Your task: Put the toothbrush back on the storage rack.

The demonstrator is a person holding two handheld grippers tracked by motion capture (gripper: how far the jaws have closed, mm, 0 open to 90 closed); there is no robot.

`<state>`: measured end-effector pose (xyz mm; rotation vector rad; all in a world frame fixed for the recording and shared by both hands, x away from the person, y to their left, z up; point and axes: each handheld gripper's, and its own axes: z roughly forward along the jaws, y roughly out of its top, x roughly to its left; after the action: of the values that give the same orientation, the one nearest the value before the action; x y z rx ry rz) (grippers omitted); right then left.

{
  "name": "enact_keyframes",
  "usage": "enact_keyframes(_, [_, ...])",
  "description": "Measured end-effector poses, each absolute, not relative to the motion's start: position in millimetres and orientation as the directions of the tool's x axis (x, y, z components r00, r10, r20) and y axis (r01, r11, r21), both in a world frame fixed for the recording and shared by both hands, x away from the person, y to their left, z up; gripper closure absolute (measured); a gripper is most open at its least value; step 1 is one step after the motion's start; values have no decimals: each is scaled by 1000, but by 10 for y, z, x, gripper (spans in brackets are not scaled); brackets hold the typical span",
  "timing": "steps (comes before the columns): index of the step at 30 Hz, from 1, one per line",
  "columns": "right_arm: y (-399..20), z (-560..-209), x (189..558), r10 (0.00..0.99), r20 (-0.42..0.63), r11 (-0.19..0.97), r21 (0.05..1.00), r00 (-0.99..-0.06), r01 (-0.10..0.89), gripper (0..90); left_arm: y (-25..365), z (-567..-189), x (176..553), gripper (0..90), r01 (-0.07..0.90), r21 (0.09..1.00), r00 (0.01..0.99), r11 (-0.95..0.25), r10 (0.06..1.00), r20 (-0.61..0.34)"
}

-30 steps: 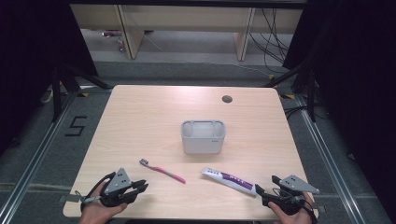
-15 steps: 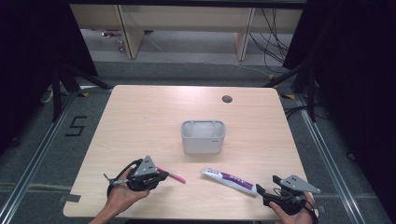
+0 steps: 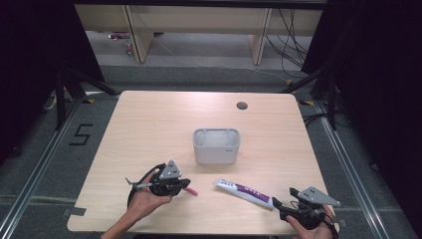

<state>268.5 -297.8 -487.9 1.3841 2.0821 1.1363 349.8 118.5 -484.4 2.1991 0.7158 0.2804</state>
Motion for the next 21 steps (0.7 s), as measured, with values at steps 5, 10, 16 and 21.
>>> enact_keyframes(5, [-3009,-4885,2705,891,68,214,808,-449,548,262,1110,-4874,3529,896,408,744,815,-530,578,-35])
enact_keyframes(10, [-2980,-4881,2685,894,111,181,796,-434,578,262,1035,-4971,3572,896,427,724,816,-542,576,-50])
enact_keyframes(16, [-3003,-4888,2709,885,81,212,806,-458,553,262,997,-5049,3584,896,442,702,817,-559,573,-58])
enact_keyframes(21, [-3009,-4889,2708,887,79,211,806,-455,553,262,996,-5046,3518,896,430,694,832,-578,552,-56])
